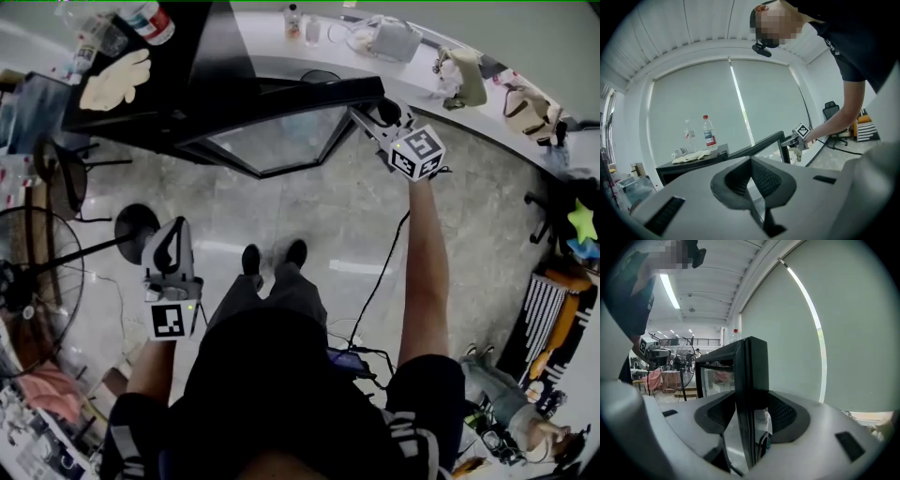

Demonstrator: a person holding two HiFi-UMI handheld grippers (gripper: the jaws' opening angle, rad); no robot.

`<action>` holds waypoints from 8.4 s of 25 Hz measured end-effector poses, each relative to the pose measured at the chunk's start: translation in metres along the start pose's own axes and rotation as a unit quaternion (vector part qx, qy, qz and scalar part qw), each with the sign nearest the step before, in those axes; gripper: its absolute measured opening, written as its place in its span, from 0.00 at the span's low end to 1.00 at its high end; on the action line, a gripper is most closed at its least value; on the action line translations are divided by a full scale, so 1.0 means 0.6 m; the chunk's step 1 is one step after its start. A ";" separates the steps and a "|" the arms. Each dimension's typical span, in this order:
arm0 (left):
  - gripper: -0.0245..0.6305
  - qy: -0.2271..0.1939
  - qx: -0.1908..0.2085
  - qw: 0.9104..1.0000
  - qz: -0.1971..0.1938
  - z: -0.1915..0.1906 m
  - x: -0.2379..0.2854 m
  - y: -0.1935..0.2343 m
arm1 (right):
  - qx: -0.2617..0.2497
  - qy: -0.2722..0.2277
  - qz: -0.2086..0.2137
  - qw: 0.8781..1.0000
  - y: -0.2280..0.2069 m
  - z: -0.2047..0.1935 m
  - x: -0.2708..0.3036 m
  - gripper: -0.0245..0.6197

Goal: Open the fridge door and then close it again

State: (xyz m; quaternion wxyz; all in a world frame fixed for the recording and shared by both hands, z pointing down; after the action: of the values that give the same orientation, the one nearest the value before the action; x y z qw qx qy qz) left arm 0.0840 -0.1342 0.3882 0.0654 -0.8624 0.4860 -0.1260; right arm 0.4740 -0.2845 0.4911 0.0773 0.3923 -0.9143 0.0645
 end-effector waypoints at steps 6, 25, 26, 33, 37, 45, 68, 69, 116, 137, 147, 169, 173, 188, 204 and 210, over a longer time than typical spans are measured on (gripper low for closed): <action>0.07 -0.004 -0.002 1.000 -0.006 0.002 -0.007 -0.002 | 0.000 0.006 -0.028 1.000 0.031 -0.004 -0.025 0.38; 0.07 -0.042 -0.010 0.998 -0.054 0.019 -0.051 -0.021 | 0.007 0.033 -0.116 0.993 0.195 -0.023 -0.118 0.37; 0.07 -0.045 -0.011 0.997 -0.056 0.021 -0.052 -0.022 | 0.008 0.033 -0.120 0.992 0.203 -0.024 -0.121 0.37; 0.07 -0.052 -0.011 0.997 -0.058 0.028 -0.070 -0.025 | 0.021 0.037 -0.141 0.989 0.258 -0.028 -0.140 0.37; 0.07 -0.053 -0.010 0.997 -0.055 0.034 -0.077 -0.028 | 0.021 0.037 -0.150 0.988 0.281 -0.027 -0.151 0.37; 0.07 -0.048 -0.020 0.998 -0.031 0.029 -0.093 -0.033 | 0.024 0.041 -0.164 0.985 0.326 -0.035 -0.162 0.37; 0.07 -0.081 -0.025 0.991 -0.102 -0.013 -0.238 0.059 | 0.043 0.052 -0.251 0.966 0.571 -0.048 -0.148 0.37; 0.07 -0.084 -0.026 0.991 -0.106 -0.015 -0.250 0.069 | 0.042 0.051 -0.254 0.965 0.585 -0.046 -0.144 0.37; 0.07 -0.079 -0.059 0.993 -0.068 -0.114 -0.522 0.238 | 0.065 0.074 -0.268 0.958 0.983 -0.032 0.069 0.35; 0.07 -0.072 -0.055 0.996 -0.003 -0.119 -0.545 0.291 | 0.050 0.082 -0.223 0.970 1.036 -0.010 0.155 0.38; 0.07 -0.066 -0.048 0.997 0.012 -0.121 -0.550 0.298 | 0.015 0.106 -0.167 0.980 1.038 -0.006 0.149 0.36; 0.07 -0.051 -0.029 0.998 0.032 -0.119 -0.571 0.295 | -0.353 0.185 0.026 0.917 0.991 0.100 0.097 0.41; 0.07 -0.045 -0.028 0.998 0.038 -0.120 -0.573 0.292 | -0.432 0.200 0.057 0.878 0.979 0.100 0.105 0.44; 0.07 -0.033 -0.018 0.997 0.069 -0.117 -0.588 0.292 | -0.648 0.214 0.172 0.710 0.955 0.077 0.153 0.53; 0.07 -0.026 -0.023 0.996 0.083 -0.131 -0.594 0.301 | -0.688 0.226 0.236 0.648 0.960 0.057 0.201 0.60; 0.07 -0.026 -0.027 0.996 0.076 -0.137 -0.592 0.307 | -0.688 0.226 0.228 0.651 0.967 0.063 0.218 0.60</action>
State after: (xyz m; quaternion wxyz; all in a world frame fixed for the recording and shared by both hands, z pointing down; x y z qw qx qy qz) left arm -0.2667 0.0743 0.3689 0.0646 -0.8272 0.5517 -0.0850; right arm -0.0405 0.0129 0.4459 0.5121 -0.0212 -0.7116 -0.4806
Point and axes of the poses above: the fingertips, and each gripper's own axes: x forward along the fingers, y to its left, z out of its top, the point moved 3 cm from there along -x, backward along the fingers, and after that the axes turned 5 degrees about z, right-handed, at the moved point
